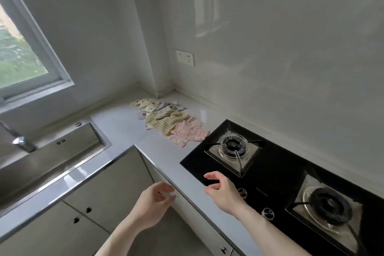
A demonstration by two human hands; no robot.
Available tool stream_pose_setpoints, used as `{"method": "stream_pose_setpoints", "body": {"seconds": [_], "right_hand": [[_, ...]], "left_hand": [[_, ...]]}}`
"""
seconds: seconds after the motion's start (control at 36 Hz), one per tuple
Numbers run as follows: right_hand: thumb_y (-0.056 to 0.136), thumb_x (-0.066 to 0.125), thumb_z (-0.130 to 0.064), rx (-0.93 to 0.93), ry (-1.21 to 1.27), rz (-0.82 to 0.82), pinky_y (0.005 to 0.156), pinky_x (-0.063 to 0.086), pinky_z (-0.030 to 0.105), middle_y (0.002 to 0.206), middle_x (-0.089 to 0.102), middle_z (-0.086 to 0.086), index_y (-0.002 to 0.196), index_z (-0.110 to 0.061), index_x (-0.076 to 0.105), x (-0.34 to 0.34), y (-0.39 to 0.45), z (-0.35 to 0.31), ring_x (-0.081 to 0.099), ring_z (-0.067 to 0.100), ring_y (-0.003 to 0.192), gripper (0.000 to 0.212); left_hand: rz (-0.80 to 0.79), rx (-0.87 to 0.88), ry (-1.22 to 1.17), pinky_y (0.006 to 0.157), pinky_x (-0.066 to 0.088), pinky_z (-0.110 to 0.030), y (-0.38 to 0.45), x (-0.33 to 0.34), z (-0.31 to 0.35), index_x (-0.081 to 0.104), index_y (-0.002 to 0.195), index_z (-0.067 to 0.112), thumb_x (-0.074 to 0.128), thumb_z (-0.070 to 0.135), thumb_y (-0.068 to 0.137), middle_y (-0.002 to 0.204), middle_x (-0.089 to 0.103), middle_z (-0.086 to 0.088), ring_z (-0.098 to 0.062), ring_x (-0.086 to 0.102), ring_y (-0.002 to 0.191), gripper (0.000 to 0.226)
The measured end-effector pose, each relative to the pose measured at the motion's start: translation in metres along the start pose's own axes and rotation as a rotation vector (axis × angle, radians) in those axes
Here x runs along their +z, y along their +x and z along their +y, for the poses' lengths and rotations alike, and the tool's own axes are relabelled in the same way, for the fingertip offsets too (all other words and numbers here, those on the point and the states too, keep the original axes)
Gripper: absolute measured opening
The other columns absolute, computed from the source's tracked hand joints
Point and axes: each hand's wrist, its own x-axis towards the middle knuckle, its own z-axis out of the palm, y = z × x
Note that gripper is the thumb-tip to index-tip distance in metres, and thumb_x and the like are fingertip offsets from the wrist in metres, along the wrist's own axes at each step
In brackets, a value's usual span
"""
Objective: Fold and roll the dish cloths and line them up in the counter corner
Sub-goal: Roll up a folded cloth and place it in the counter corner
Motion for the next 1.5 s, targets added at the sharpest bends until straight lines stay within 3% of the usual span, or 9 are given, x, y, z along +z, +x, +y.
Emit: {"method": "stream_pose_setpoints", "body": {"seconds": [0.36, 0.53, 0.81, 0.97, 1.08, 1.22, 1.33, 1.42, 1.5], "right_hand": [[0.091, 0.067, -0.026, -0.012, -0.029, 0.020, 0.087, 0.046, 0.018, 0.120, 0.058, -0.019, 0.121, -0.033, 0.059, 0.021, 0.139, -0.062, 0.060, -0.001, 0.106, 0.032], [0.091, 0.067, -0.027, 0.013, -0.053, 0.073, 0.072, 0.045, 0.012, 0.120, 0.060, -0.016, 0.117, -0.038, 0.058, 0.023, 0.176, -0.075, 0.061, -0.002, 0.103, 0.029], [0.093, 0.065, -0.030, 0.101, -0.064, 0.191, 0.067, 0.042, 0.009, 0.120, 0.060, -0.017, 0.119, -0.039, 0.058, 0.049, 0.227, -0.105, 0.061, -0.005, 0.093, 0.028], [0.094, 0.064, -0.025, 0.203, -0.025, 0.295, 0.079, 0.048, 0.013, 0.124, 0.059, -0.018, 0.117, -0.039, 0.057, 0.096, 0.254, -0.120, 0.063, -0.002, 0.100, 0.028], [0.095, 0.064, -0.027, 0.276, -0.012, 0.310, 0.062, 0.047, 0.009, 0.115, 0.063, -0.012, 0.111, -0.044, 0.055, 0.128, 0.258, -0.137, 0.063, 0.000, 0.094, 0.025], [0.092, 0.068, -0.030, 0.351, -0.010, 0.385, 0.061, 0.045, 0.011, 0.105, 0.067, -0.009, 0.107, -0.050, 0.055, 0.156, 0.254, -0.149, 0.064, -0.002, 0.082, 0.028], [0.094, 0.066, -0.028, 0.377, 0.000, 0.435, 0.051, 0.039, 0.009, 0.110, 0.066, -0.009, 0.117, -0.040, 0.057, 0.167, 0.243, -0.157, 0.055, -0.016, 0.055, 0.028], [0.093, 0.066, -0.028, 0.396, 0.010, 0.496, 0.054, 0.043, 0.010, 0.110, 0.068, -0.011, 0.116, -0.043, 0.059, 0.172, 0.233, -0.159, 0.061, -0.015, 0.068, 0.028], [0.092, 0.067, -0.029, 0.416, 0.035, 0.541, 0.062, 0.046, 0.012, 0.105, 0.070, -0.011, 0.113, -0.046, 0.060, 0.179, 0.225, -0.162, 0.064, -0.011, 0.075, 0.028]], "left_hand": [[0.010, -0.045, 0.021, 0.069, 0.047, -0.006, 0.131, -0.077, -0.021, 0.069, 0.106, 0.035, 0.070, 0.031, 0.092, 0.107, 0.068, 0.014, 0.013, 0.064, 0.086, 0.015], [-0.088, -0.014, 0.108, 0.070, 0.048, -0.010, 0.200, -0.094, -0.032, 0.066, 0.107, 0.034, 0.066, 0.033, 0.095, 0.124, 0.053, 0.011, 0.001, 0.067, 0.092, 0.012], [-0.281, 0.065, 0.484, 0.109, 0.041, -0.029, 0.353, -0.113, -0.074, 0.058, 0.132, 0.027, 0.064, 0.035, 0.094, 0.150, 0.035, 0.000, -0.019, 0.050, 0.129, 0.039], [-0.438, 0.114, 0.654, 0.115, 0.034, -0.035, 0.422, -0.124, -0.102, 0.046, 0.147, 0.025, 0.058, 0.031, 0.094, 0.163, 0.016, -0.002, -0.029, 0.029, 0.145, 0.056], [-0.507, 0.171, 0.710, 0.116, 0.035, -0.040, 0.462, -0.123, -0.114, 0.044, 0.149, 0.027, 0.056, 0.027, 0.091, 0.165, 0.010, -0.002, -0.032, 0.020, 0.148, 0.060], [-0.533, 0.224, 0.802, 0.115, 0.037, -0.040, 0.501, -0.129, -0.126, 0.036, 0.153, 0.016, 0.054, 0.025, 0.092, 0.166, 0.011, 0.002, -0.030, 0.017, 0.149, 0.065], [-0.532, 0.251, 0.836, 0.112, 0.040, -0.037, 0.522, -0.139, -0.134, 0.043, 0.148, 0.015, 0.052, 0.026, 0.093, 0.154, 0.039, 0.000, -0.025, 0.032, 0.143, 0.057], [-0.502, 0.288, 0.824, 0.110, 0.042, -0.033, 0.531, -0.149, -0.138, 0.051, 0.143, 0.020, 0.053, 0.023, 0.091, 0.145, 0.053, -0.001, -0.022, 0.044, 0.137, 0.052], [-0.524, 0.366, 0.871, 0.116, 0.036, -0.033, 0.536, -0.158, -0.146, 0.061, 0.133, 0.026, 0.054, 0.018, 0.090, 0.156, 0.040, 0.007, -0.016, 0.027, 0.148, 0.044]]}}
